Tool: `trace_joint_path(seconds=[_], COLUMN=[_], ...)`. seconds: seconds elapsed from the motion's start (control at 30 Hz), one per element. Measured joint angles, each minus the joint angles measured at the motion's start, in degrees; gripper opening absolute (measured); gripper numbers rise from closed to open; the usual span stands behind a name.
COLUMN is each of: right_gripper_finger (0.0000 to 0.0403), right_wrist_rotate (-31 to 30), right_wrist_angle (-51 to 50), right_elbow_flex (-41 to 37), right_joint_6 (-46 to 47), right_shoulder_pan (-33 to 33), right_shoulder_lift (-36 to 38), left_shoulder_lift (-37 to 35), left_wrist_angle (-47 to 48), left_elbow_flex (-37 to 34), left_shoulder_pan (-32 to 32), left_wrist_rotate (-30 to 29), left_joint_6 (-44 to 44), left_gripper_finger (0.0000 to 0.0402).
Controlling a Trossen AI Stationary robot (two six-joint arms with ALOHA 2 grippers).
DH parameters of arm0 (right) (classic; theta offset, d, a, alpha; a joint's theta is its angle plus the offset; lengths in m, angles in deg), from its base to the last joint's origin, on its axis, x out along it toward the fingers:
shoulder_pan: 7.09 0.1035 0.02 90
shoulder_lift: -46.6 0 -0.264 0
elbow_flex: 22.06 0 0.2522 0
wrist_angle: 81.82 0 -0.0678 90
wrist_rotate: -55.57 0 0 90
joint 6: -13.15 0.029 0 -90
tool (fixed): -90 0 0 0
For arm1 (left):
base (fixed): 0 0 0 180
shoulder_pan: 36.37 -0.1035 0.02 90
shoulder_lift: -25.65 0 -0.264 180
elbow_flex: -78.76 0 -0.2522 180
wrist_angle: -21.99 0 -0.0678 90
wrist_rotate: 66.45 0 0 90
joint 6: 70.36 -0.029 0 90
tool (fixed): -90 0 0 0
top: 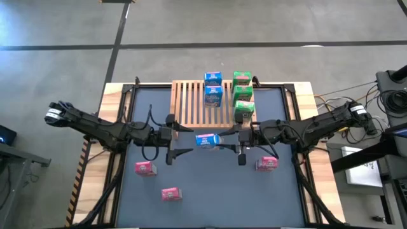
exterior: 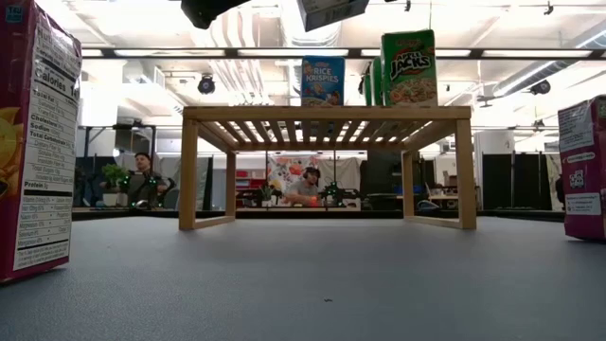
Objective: Stack cereal on shelf
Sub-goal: Put the blue cereal box on the shelf aligned with the other blue cereal boxes
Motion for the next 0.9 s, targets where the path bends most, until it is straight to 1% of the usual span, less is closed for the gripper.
trace_joint_path(seconds=[0.7, 0.9], right_gripper_finger=[0.0146, 0.0146], right_wrist_rotate=[0.0, 0.0], right_wrist_angle=[-0.2, 0.0], right_elbow_flex=[0.0, 0.0], right_joint_6=[0.0, 0.0], right_shoulder_pan=[0.0, 0.0], right_shoulder_lift=[0.0, 0.0], left_shoulder_lift=[0.0, 1.2], left_wrist_angle=[-0.6, -1.6], left_elbow_flex=[0.0, 0.0], left_shoulder_pan=[-0.1, -0.2], left_wrist_rotate=[0.0, 0.0], left_joint_6=[0.9, 1.5], left_gripper_finger=[0.0326, 0.0326])
